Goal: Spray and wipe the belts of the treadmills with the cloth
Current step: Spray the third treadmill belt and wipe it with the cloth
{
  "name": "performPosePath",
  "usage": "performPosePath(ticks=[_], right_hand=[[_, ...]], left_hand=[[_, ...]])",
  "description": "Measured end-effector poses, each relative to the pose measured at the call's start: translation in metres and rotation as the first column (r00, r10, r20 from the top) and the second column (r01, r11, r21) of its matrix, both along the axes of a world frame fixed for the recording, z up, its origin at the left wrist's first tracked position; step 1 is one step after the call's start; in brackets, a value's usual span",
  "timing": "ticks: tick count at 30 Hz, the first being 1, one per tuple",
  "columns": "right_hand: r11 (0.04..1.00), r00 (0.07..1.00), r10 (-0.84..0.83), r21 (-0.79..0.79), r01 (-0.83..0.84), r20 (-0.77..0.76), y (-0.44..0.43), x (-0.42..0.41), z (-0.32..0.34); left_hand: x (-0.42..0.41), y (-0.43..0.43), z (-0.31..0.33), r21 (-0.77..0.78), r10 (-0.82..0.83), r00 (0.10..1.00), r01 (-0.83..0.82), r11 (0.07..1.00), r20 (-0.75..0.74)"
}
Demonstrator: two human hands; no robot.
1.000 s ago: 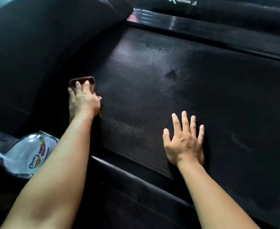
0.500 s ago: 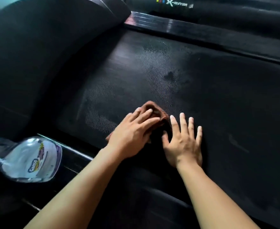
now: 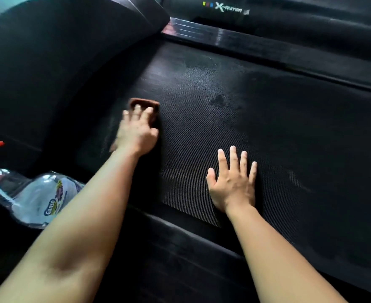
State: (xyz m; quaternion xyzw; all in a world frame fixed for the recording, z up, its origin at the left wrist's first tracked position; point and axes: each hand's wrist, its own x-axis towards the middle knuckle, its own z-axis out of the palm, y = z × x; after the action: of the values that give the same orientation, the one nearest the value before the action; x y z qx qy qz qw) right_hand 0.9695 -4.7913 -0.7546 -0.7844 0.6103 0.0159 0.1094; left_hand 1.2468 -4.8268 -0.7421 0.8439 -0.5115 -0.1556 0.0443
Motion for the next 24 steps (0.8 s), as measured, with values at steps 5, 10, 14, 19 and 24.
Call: performPosePath(ticks=[5,10,14,19,24], right_hand=[[1.000,0.997,-0.019,-0.020,0.021,0.074,-0.005,0.001,0.003],[0.994,0.985,0.088,-0.077,-0.077,0.151,-0.021,0.015,0.010],[0.978,0.968,0.207,-0.054,-0.201,0.140,-0.039,0.040,0.014],[0.985,0.977,0.170,0.001,-0.171,0.130,-0.048,0.053,-0.001],[0.987,0.984,0.158,-0.041,-0.156,0.079,-0.050,0.059,-0.010]], left_hand=[[-0.080,0.044,0.002,-0.060,-0.484,0.875,0.483,0.873,0.012],[-0.060,0.095,-0.005,-0.138,-0.252,0.965,0.261,0.955,0.079],[-0.008,0.086,-0.003,-0.128,0.206,0.977,-0.199,0.972,0.046],[0.036,0.050,-0.002,-0.118,0.556,0.830,-0.547,0.829,0.055],[0.071,-0.012,0.005,-0.085,0.541,0.840,-0.536,0.840,0.047]])
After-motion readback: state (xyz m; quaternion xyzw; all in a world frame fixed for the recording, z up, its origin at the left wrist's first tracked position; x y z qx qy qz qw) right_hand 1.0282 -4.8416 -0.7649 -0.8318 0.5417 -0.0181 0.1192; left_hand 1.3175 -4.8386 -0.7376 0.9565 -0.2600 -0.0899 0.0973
